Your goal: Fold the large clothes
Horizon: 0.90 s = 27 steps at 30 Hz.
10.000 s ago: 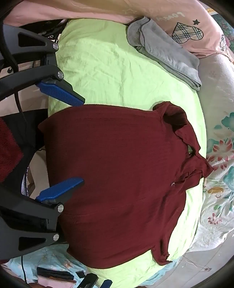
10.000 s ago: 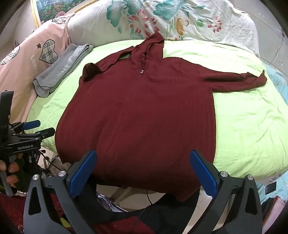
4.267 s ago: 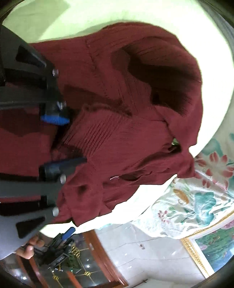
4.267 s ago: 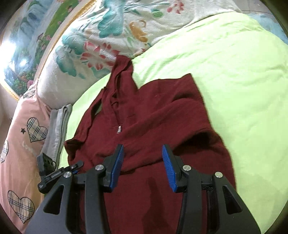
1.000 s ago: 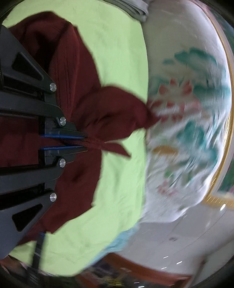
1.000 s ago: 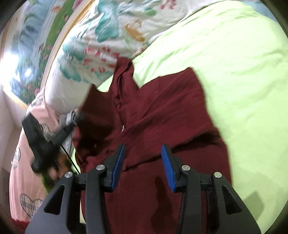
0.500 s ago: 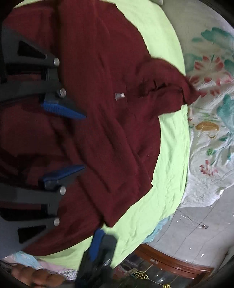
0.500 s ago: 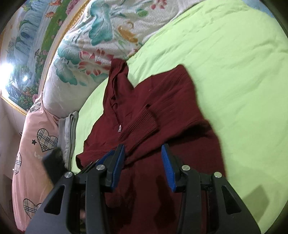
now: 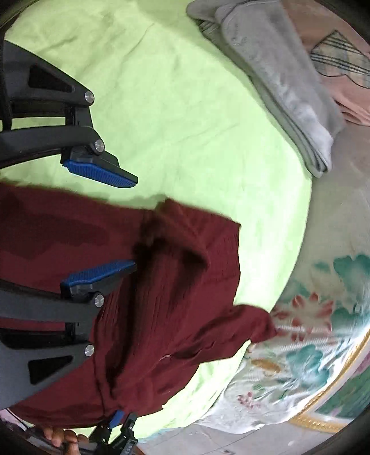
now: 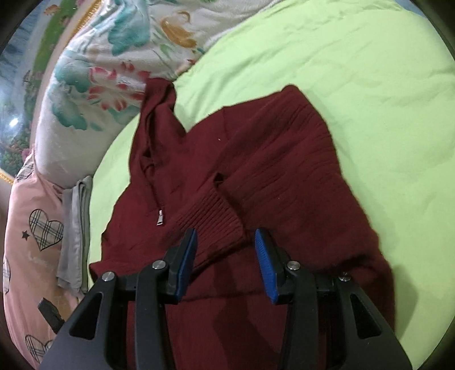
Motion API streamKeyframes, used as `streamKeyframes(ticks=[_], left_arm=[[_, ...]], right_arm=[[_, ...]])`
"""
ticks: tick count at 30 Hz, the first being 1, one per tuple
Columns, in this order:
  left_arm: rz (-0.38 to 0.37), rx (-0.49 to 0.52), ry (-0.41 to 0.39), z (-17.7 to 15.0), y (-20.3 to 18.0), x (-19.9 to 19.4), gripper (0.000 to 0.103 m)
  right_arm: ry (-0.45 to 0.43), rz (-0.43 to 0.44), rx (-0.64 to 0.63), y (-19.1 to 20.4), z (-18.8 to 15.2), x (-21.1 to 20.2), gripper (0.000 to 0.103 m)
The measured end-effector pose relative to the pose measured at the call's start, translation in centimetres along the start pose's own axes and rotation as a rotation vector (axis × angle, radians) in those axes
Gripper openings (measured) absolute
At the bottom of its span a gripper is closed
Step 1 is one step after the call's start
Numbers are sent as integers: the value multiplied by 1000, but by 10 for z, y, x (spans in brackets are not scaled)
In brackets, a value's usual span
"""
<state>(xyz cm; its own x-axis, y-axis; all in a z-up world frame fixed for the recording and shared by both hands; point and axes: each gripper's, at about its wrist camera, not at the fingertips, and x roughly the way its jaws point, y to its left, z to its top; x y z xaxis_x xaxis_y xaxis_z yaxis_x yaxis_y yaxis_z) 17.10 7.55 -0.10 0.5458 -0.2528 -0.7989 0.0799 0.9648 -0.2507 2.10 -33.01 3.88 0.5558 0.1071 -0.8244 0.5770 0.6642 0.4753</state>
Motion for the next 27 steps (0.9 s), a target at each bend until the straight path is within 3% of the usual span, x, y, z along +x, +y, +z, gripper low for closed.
streamKeyframes(ticks=[2, 5, 6, 8, 10, 13, 15, 18, 22, 24, 27], left_arm=[[13, 26, -5, 4, -3, 10, 53], [-18, 19, 5, 11, -5, 23, 53], [-29, 31, 21, 14, -8, 30, 53], [20, 77, 35, 19, -16, 41, 52], [86, 111, 37, 23, -18, 51, 42], [161, 87, 3, 18, -9, 46, 42], [146, 53, -4, 16, 0, 44, 42], [158, 2, -23, 17, 8, 40, 42], [136, -141, -59, 18, 31, 26, 42], [99, -220, -41, 19, 45, 28, 42], [-20, -345, -23, 14, 70, 32, 42]], right_arm=[[-2, -8, -25, 6, 1, 9, 41], [-6, 0, -45, 13, 5, 13, 8], [-7, 19, -40, 14, 6, 13, 8], [-45, 62, -58, 23, 10, 5, 7], [-118, 107, -72, 30, 13, -14, 7], [-277, 191, -42, 21, 13, -56, 7], [-319, 170, -6, 6, 8, -65, 7], [-210, 130, 19, -12, -3, -40, 7], [-146, 115, -35, -6, -19, -26, 7], [-124, 123, -81, 4, -22, -24, 7], [-108, 111, -150, 20, -24, -21, 7]])
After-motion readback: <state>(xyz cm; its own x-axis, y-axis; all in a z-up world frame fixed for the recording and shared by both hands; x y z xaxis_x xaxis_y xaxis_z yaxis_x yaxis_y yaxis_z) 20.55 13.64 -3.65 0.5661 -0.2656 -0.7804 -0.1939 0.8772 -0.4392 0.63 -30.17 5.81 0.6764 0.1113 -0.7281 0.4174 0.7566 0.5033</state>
